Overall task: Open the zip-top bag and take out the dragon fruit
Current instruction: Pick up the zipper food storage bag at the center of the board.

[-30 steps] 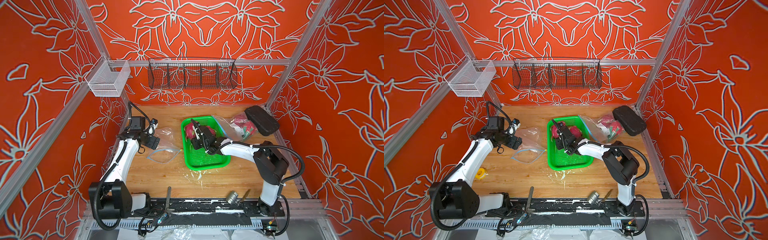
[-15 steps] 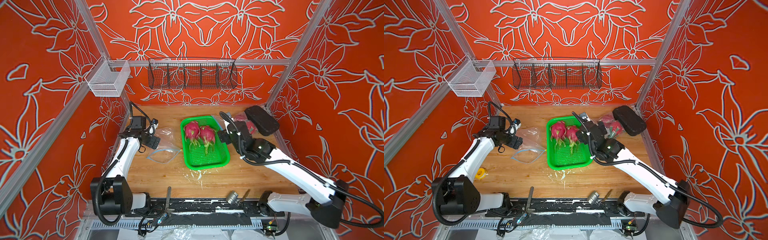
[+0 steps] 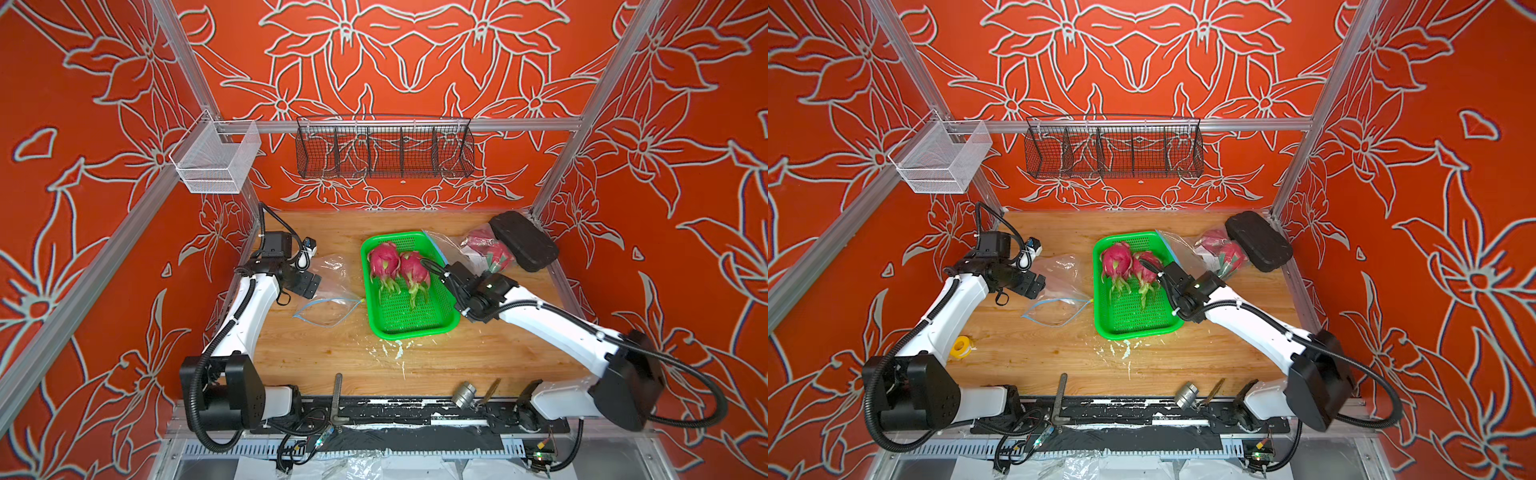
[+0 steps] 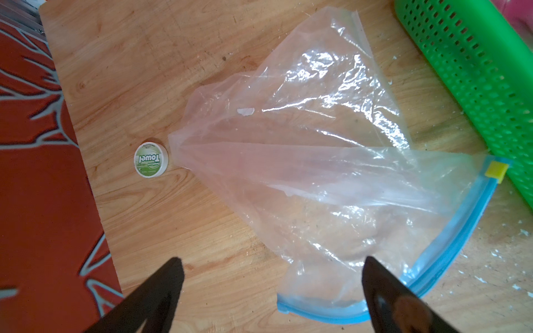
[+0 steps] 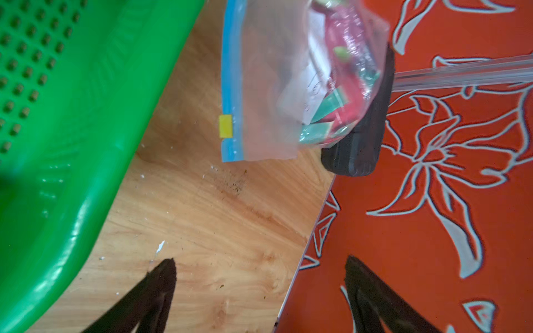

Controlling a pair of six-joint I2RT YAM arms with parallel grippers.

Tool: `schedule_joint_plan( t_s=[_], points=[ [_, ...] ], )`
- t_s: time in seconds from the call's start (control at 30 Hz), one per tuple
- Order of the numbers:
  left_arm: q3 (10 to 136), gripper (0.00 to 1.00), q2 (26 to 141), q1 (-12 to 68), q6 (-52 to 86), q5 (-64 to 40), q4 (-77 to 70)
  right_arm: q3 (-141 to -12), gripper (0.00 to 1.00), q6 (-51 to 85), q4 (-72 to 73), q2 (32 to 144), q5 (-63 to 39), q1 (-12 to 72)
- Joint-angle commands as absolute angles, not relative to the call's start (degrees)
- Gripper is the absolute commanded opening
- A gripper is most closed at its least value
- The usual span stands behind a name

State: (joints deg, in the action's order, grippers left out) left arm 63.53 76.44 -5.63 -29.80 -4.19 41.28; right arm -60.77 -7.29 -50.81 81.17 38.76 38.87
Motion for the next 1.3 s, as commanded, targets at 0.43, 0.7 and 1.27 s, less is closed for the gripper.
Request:
schedule_joint_plan(
  t_s=[0.43,0.7,1.27],
  points=[
    [65.3,0.97,72.92,-5.65,-30.3,-8.67,44.92,-72.86,0.71,-16.25,-27.35,102.72,40.98,27.65],
    [63.77,0.97,72.61,-5.77,-31.6,-7.39,44.74,-78.33,0.2,-6.57,-26.44,101.81,41.69,23.99],
    [59.41,0.93,74.91,-5.16,-30.06,-9.89,39.09,-84.11,0.0,20.27,-33.22,72.53,19.1,19.49]
  ],
)
